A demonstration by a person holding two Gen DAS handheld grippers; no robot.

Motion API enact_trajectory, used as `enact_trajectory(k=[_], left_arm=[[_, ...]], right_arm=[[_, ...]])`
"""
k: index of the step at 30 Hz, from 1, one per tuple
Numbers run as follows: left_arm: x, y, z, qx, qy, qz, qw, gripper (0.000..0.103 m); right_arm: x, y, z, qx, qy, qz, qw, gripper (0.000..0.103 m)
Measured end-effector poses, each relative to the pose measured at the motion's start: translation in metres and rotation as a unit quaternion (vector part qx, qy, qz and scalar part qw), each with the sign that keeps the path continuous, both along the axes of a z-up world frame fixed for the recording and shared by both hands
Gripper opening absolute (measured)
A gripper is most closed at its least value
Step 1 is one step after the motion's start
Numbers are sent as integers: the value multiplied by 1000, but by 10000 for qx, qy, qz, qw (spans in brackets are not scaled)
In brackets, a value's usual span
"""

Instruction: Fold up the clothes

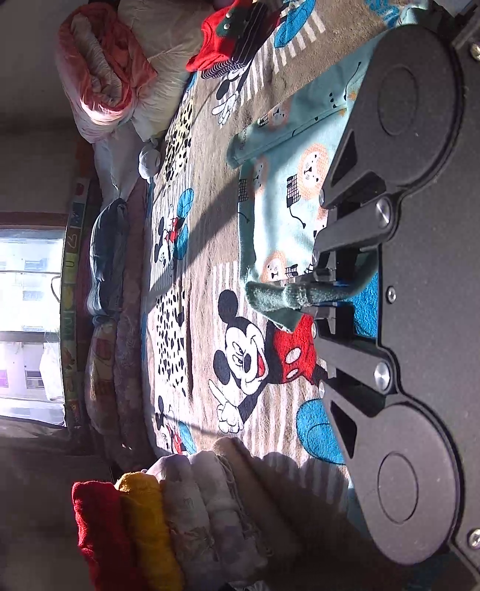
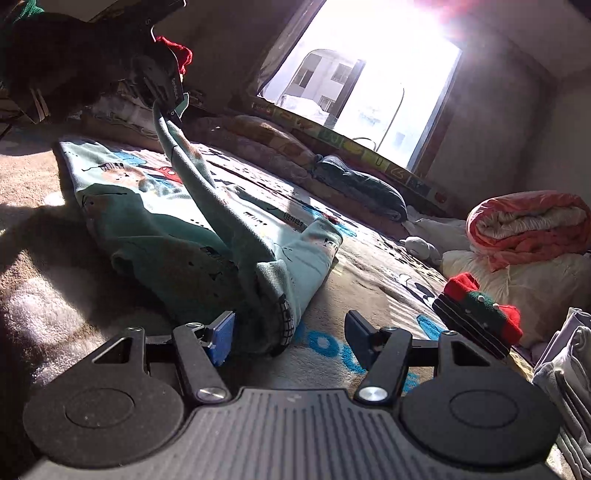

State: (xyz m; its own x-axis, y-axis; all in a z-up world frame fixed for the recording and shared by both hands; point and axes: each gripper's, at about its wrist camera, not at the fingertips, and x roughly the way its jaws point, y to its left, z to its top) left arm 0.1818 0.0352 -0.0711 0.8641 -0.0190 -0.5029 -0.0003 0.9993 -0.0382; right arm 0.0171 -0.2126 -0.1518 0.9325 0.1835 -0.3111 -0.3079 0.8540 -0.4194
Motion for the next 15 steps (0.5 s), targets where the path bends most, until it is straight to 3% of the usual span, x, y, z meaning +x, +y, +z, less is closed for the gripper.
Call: enact_trajectory(k=[2,6,12,15], left_arm=[[-2,1,-2,-10,-16,-26,10000,4],[-5,7,-5,-176,-77,-36,9998,4],[-3,13,-2,-381,-202,-113,9990,4],[-2,11,-9,-217,-168,-143,9995,4]], right_arm=[[-10,2,8,-24,-12,344,9994,64],[-13,-2,28,334,49,702,9970,78],[21,1,31,419,436,1128,9918,78],[39,3,18,409,1011,1505,9826,80]])
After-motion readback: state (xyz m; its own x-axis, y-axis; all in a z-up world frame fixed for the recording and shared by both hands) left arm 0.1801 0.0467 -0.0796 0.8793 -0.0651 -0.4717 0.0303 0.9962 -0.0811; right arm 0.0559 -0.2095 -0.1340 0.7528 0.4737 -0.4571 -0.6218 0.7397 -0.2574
